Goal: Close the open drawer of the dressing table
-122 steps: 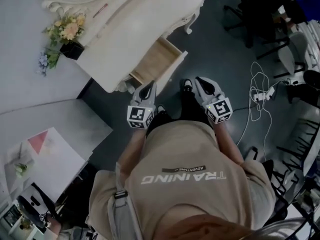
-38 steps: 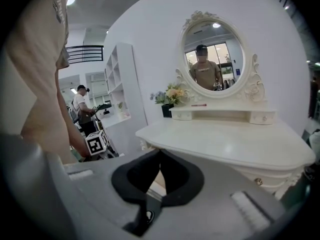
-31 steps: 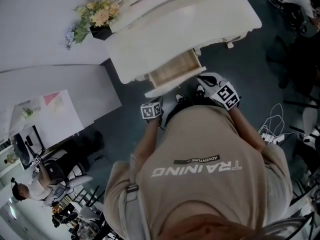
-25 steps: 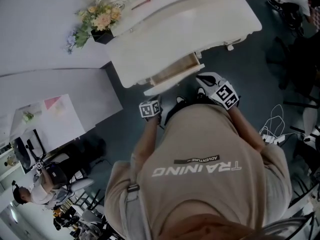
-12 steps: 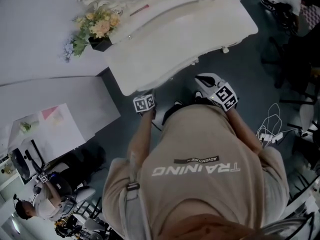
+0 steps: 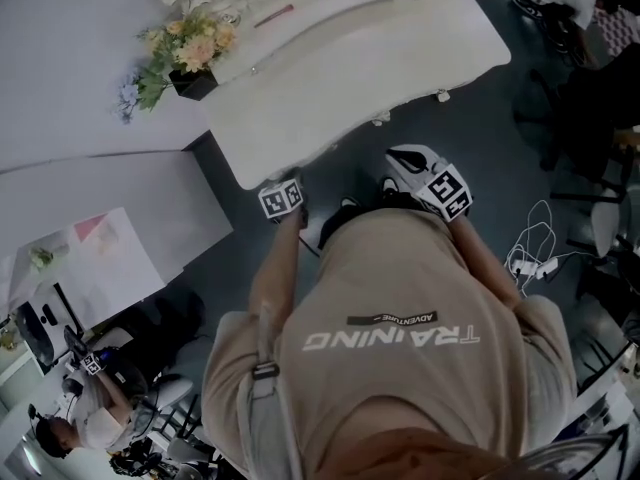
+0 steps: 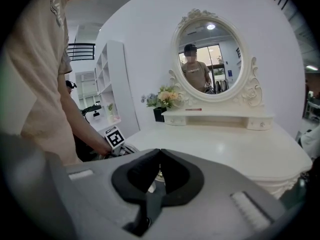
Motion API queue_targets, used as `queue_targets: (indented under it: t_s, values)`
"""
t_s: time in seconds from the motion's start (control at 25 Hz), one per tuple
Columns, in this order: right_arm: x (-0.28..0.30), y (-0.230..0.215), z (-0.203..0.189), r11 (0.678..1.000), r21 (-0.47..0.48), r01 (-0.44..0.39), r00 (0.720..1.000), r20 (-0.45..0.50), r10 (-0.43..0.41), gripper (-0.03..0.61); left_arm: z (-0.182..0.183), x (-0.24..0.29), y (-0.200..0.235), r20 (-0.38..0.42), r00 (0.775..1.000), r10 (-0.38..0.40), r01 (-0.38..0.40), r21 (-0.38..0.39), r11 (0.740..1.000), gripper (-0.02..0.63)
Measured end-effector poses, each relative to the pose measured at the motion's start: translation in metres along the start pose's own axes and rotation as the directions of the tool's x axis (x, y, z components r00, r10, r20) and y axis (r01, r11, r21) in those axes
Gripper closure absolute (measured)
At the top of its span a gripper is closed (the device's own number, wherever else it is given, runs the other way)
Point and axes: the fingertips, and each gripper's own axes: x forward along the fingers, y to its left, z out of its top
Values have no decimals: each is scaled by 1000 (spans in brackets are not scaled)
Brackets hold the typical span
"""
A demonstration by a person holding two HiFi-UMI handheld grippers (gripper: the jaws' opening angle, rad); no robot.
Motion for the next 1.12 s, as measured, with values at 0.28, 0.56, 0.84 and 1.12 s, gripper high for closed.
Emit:
queue_targets:
  t_s: [0.28, 0.56, 0.84, 1.12]
  values:
    - [-12, 3, -9, 1000, -11, -8, 1000, -10, 8, 574, 6, -2, 2, 77, 997, 17, -8, -113, 994, 607]
    - [-21, 0, -2, 999, -19, -33, 999, 27, 33, 574, -11, -42, -12, 120, 991, 66, -57, -77, 995, 607]
    - [-29, 2, -6, 996, -18, -82, 997, 10, 82, 574, 15, -104, -60, 286, 950, 124, -141, 40, 989, 607]
    - [-31, 15, 18, 985, -89, -145, 988, 45, 149, 574, 68, -166, -127, 486, 871, 68, -152, 136, 979, 607]
